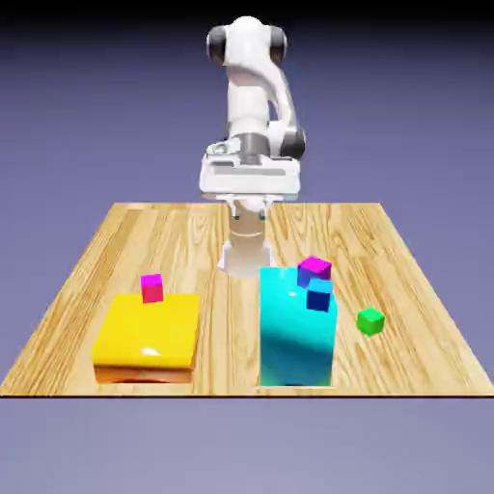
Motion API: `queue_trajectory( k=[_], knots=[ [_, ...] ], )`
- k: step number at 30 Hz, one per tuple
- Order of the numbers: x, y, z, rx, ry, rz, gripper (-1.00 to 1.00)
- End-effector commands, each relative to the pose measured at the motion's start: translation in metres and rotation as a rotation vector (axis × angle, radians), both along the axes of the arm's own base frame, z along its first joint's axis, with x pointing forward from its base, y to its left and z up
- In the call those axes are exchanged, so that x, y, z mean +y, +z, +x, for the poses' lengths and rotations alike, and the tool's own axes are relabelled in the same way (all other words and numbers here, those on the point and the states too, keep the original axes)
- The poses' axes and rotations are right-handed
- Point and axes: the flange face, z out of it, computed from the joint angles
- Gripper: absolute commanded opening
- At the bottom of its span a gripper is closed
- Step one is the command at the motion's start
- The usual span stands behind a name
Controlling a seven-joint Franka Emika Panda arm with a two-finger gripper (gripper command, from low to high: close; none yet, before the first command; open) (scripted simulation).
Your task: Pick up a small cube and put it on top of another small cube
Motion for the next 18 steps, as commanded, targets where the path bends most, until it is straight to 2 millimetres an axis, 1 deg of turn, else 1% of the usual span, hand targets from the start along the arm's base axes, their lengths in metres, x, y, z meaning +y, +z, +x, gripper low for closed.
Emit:
queue_trajectory(
  k=[1, 6, 10, 14, 18],
  knots=[
    [0.01, -0.006, 0.003, 0.021, 0.053, -0.021, 0.0],
    [0.062, -0.04, 0.015, 0.122, 0.327, -0.13, 0.0],
    [0.105, -0.069, 0.016, 0.191, 0.553, -0.222, 0.0],
    [0.149, -0.1, 0.011, 0.25, 0.786, -0.317, 0.0],
    [0.192, -0.132, -0.001, 0.298, 1.022, -0.416, 0.0]
  ],
)
